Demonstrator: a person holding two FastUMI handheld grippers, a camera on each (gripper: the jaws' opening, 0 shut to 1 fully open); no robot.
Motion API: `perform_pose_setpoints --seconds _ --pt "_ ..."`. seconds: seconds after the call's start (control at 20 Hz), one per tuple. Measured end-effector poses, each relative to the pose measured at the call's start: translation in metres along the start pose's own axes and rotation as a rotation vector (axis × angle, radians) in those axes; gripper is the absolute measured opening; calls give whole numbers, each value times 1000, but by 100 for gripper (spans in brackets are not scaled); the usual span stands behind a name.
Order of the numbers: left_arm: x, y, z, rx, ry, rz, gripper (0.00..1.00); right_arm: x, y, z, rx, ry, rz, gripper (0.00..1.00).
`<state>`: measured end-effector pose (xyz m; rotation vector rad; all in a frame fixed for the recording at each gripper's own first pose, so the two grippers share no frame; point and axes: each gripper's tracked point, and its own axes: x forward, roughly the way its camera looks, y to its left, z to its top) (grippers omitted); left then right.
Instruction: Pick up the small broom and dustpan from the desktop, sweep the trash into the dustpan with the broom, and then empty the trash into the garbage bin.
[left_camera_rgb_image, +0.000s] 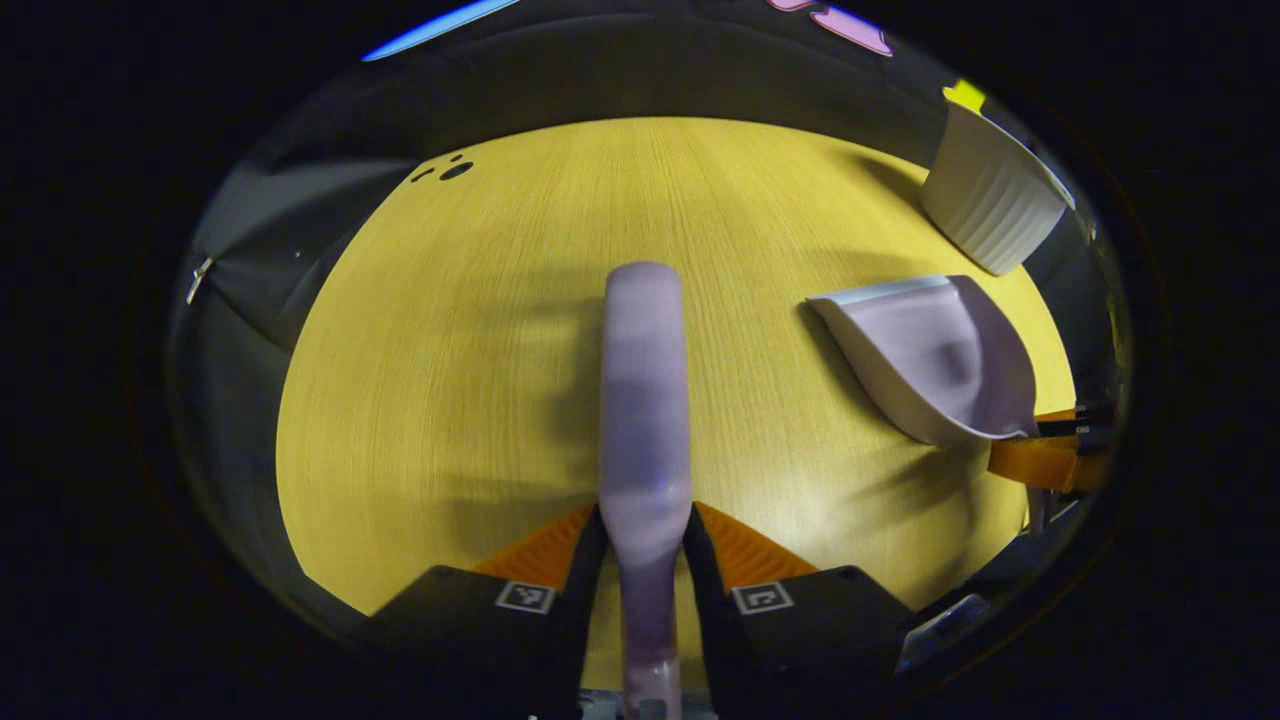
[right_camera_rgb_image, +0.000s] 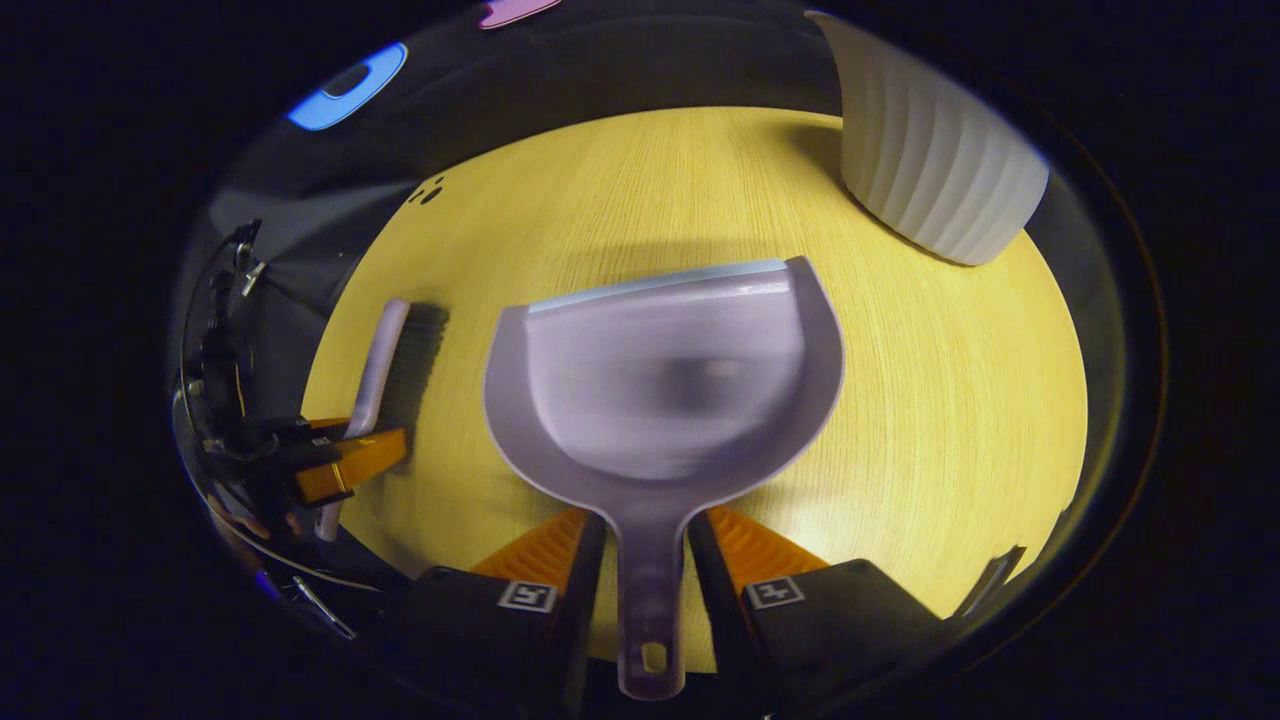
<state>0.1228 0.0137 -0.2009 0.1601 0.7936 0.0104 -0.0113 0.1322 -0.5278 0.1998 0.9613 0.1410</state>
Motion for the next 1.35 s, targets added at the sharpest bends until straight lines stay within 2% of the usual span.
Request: perform_pose_setpoints --seconds 0.15,0.3,0.45,0.6,0.7,0.85,1.0,1.1,1.35 --pt "-25 -3 13 1 -90 -5 96 -16 -4 12 -4 -60 -12 100" --pt "-72 -5 38 23 -266 10 95 -61 -8 40 -14 -210 -39 99" --pt "-139 -12 62 20 -508 22 96 -120 -17 67 -72 -413 -95 99" --pt "-216 -22 80 -17 -757 29 95 -186 -7 85 -129 -623 -105 99" --pt "-263 -25 81 -58 -865 35 95 -221 4 94 -149 -750 -101 98" --pt "-308 -35 72 -88 -959 31 95 -258 30 89 -157 -856 -73 99" --pt "-319 -33 57 -87 -999 66 95 -273 41 69 -155 -899 -63 99" --pt "-327 -42 36 -89 -986 57 96 -271 43 50 -149 -895 -67 98" --pt "-306 -61 -7 -114 -899 -17 96 -256 47 13 -125 -841 -58 99"
